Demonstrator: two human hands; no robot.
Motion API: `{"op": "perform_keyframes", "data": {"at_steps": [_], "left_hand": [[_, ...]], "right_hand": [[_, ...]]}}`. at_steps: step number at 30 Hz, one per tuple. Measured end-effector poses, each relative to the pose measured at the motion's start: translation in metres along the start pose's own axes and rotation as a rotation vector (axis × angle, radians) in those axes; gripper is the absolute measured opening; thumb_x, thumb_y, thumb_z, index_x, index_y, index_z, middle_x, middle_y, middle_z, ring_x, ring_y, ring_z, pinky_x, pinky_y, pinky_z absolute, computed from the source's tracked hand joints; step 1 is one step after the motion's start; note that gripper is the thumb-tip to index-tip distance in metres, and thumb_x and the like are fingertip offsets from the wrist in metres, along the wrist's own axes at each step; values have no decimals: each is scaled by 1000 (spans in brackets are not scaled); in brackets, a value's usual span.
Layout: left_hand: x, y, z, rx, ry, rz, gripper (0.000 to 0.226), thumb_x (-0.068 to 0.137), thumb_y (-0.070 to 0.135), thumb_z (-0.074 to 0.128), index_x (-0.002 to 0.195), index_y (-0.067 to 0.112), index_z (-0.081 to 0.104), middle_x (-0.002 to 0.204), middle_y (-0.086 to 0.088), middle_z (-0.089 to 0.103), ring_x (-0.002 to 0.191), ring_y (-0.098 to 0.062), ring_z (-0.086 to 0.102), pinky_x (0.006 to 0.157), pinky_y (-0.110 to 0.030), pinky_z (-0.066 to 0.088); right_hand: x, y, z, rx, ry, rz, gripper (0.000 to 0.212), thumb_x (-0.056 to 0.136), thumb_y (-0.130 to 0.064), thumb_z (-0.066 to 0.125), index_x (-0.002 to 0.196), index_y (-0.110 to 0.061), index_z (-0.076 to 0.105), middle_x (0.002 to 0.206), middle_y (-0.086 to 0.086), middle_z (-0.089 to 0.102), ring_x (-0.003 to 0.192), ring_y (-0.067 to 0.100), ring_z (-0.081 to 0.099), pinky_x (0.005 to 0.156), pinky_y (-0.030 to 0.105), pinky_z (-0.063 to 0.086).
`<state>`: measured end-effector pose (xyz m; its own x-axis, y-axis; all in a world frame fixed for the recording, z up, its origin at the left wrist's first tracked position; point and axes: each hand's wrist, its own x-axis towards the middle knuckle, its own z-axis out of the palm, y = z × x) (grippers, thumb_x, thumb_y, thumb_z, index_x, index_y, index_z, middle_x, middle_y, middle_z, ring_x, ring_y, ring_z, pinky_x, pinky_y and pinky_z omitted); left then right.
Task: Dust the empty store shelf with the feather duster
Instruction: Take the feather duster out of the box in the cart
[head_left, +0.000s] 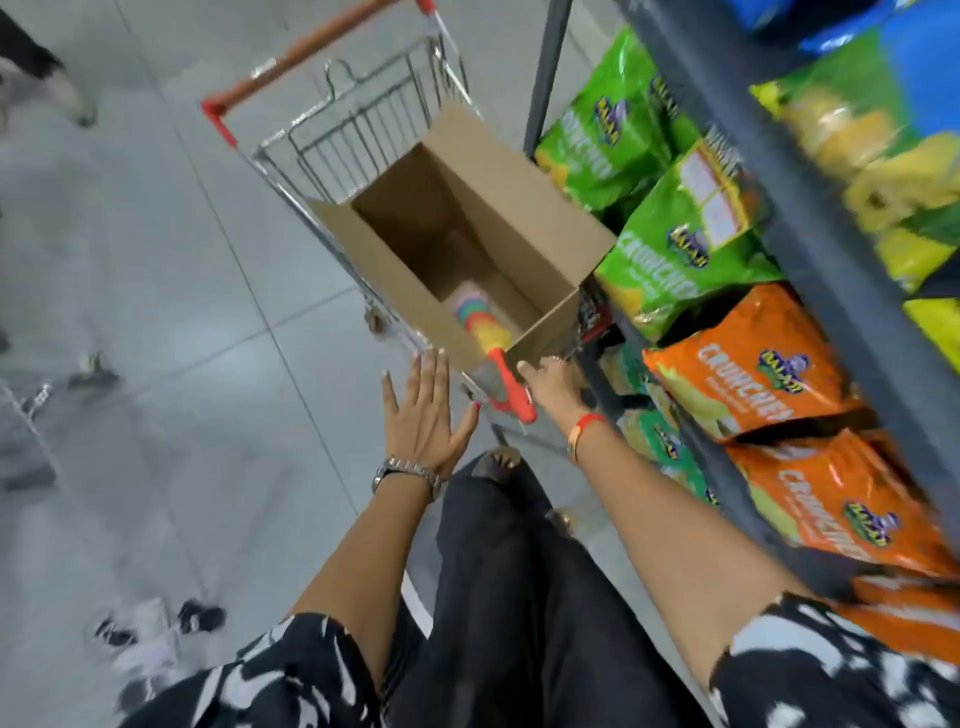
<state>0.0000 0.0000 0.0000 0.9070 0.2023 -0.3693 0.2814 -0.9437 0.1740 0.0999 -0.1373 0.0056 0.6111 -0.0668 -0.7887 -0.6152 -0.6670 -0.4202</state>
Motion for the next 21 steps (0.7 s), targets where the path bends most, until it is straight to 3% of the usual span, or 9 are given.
{"op": "perform_keyframes", "data": {"at_steps": [2,3,6,9,11,15,21], "left_hand": [[2,-6,17,26,6,-22,80,85,61,5,149,13,8,157,-5,12,144,-21,8,105,-41,-28],[1,-8,25,40,5,-27,80,84,61,3,149,13,6,157,-5,10,144,-21,5,104,-40,-29],[0,-14,42,76,13,-33,81,83,61,0,149,14,2,157,-4,6,144,-21,2,103,-41,-30],[2,-19,48,94,13,-61,84,79,62,-5,149,14,-1,158,-4,3,144,-20,-1,103,-42,-30],[1,-20,43,85,12,-72,85,78,63,-6,149,15,-1,158,-4,1,144,-21,-2,103,-42,-30],[-4,-15,23,53,77,-66,83,81,62,-2,149,15,1,158,-4,2,144,-20,-2,107,-44,-24],[-14,13,-32,-95,215,-49,75,84,61,4,144,16,-5,156,-2,-2,142,-14,-7,108,-40,-24]], "right_hand": [[16,-1,6,80,-86,33,25,96,-21,50,81,-4,61,105,21,64,103,30,59,68,27,39],[27,3,12,197,-123,73,22,95,-14,52,76,-5,59,92,18,63,85,28,61,57,25,42],[44,12,24,437,-214,192,22,93,-3,54,103,16,56,75,17,56,47,20,58,41,26,50],[46,9,31,548,-291,243,17,96,0,45,80,4,48,70,14,48,30,12,53,33,17,46],[45,3,29,585,-318,261,22,96,2,41,75,-1,45,69,10,46,27,10,48,31,14,41],[23,-11,8,578,-297,254,24,94,4,41,71,-1,47,67,9,47,44,13,42,31,16,37],[-58,-48,-41,652,-338,70,26,94,1,46,68,-1,46,61,11,44,22,8,41,30,12,33]]}}
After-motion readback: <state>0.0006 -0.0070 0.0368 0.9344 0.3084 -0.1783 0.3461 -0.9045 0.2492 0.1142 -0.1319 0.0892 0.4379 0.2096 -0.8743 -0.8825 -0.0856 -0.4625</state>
